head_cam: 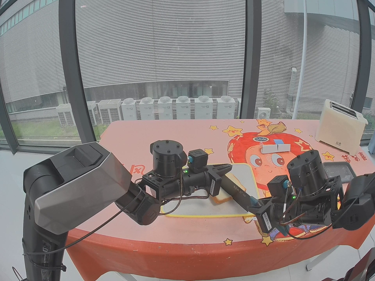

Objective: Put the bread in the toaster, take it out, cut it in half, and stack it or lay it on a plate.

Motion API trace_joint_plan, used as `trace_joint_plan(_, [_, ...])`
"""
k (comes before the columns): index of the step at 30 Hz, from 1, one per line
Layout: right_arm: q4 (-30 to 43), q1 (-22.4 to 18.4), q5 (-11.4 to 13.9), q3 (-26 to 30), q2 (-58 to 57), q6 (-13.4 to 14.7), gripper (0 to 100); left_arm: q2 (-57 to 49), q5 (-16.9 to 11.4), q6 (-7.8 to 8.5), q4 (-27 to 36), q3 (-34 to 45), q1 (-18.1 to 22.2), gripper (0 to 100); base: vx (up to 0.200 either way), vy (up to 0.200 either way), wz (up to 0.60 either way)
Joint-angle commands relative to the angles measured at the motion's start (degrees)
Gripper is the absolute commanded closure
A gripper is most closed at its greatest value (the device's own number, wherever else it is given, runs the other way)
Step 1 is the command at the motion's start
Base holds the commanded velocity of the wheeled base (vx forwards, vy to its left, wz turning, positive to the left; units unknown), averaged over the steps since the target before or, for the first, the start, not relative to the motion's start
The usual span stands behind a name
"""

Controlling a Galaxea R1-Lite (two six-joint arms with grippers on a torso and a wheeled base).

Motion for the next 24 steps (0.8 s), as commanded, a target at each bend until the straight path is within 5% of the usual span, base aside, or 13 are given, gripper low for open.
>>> trace_joint_plan(1, [-0.01,-0.15,0.03,-2.18,-0.42,0.0,100,0.78,0.03,-0.02,-0.22,0.4,0.34,100,0.0,0.0,0.0])
trace_joint_plan(12, [-0.01,0.03,0.03,1.69,0.2,0.0,100,-0.1,-0.06,-0.02,0.31,-0.92,0.16,100,0.0,0.0,0.0])
trace_joint_plan(24, [-0.1,-0.23,-0.06,-3.06,-0.33,0.0,100,0.43,0.03,0.07,0.75,0.75,0.51,100,0.0,0.0,0.0])
